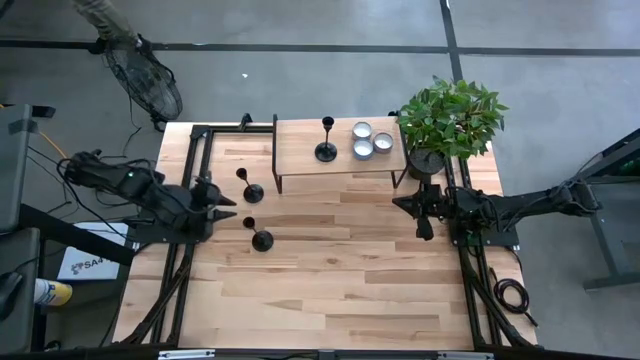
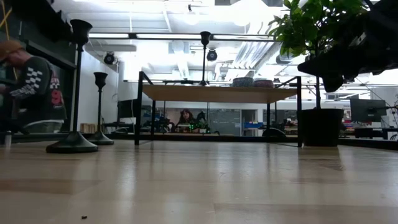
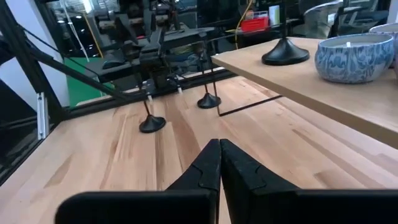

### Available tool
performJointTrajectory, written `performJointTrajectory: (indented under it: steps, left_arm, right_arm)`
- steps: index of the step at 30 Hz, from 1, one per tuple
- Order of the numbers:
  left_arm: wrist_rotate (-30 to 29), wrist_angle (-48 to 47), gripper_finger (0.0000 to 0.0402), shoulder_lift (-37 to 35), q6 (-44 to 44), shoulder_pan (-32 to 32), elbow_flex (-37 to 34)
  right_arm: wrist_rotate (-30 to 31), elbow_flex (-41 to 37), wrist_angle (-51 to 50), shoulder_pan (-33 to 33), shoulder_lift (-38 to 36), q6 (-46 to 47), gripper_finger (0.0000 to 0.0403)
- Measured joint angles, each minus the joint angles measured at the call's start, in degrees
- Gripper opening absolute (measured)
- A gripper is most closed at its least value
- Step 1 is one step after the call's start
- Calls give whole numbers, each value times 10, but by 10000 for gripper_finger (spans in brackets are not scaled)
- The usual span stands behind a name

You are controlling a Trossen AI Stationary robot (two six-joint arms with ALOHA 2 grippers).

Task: Pick & Place candle stick holders
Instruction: Put the black candle holder on the shelf

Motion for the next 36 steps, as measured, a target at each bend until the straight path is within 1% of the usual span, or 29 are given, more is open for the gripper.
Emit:
performJointTrajectory:
  steps: [7,10,13,20,22,25,30,36]
  left_arm:
    - [0,74,129,-3,0,0,-83]
    - [3,131,129,-3,5,0,-113]
    - [0,148,129,-3,5,0,-138]
    - [-5,167,129,-3,4,0,-165]
    - [-5,173,129,-3,5,0,-168]
    - [-5,174,129,-3,5,0,-168]
    - [-17,173,129,-3,6,0,-168]
    - [-21,174,129,-3,11,0,-168]
  right_arm:
    - [2,0,0,0,0,1,2]
    - [2,0,0,0,0,1,3]
    - [7,0,0,0,0,0,2]
    - [108,0,0,0,0,-3,3]
    - [125,0,0,0,0,-3,3]
    - [136,0,0,0,0,-3,3]
    - [134,0,0,0,0,-5,3]
    - [59,0,0,0,0,-10,3]
